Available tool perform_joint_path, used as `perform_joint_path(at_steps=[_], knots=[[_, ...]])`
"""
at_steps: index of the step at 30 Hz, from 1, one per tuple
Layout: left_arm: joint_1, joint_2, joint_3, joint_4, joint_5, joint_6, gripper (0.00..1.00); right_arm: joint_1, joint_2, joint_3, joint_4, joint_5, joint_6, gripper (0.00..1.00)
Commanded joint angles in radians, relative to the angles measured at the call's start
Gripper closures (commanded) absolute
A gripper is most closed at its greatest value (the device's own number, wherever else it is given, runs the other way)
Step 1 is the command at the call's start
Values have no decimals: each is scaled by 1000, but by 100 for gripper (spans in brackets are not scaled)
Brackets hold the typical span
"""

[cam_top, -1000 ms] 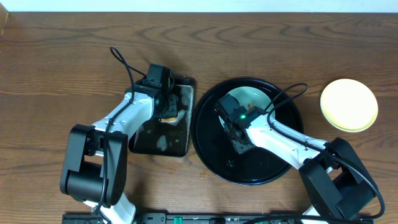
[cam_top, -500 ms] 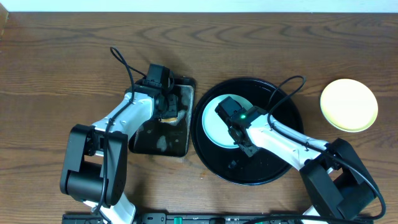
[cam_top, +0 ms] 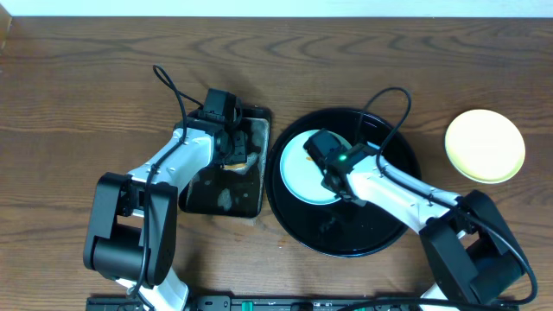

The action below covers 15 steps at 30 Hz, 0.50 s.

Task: Clean dirty plates on tray and stack at the side

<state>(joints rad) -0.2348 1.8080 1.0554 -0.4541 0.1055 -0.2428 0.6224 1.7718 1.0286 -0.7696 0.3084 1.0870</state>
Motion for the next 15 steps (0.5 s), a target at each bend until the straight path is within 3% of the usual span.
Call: perform_joint_path(at_steps=[1,6,11,15], knots=[[3,-24,1,-8,0,-6,51,-35,-16,17,-23,27,-350,99],[3,-24,1,-9,0,-6,51,-121,-16,17,-51,-20,-465,99],[3,-24,1,-8,0,-6,51,-241,-16,17,28,-233,-746,99],[3,-24,1,-9,0,-6,51,-307,-16,17,29,-309,-815,99]])
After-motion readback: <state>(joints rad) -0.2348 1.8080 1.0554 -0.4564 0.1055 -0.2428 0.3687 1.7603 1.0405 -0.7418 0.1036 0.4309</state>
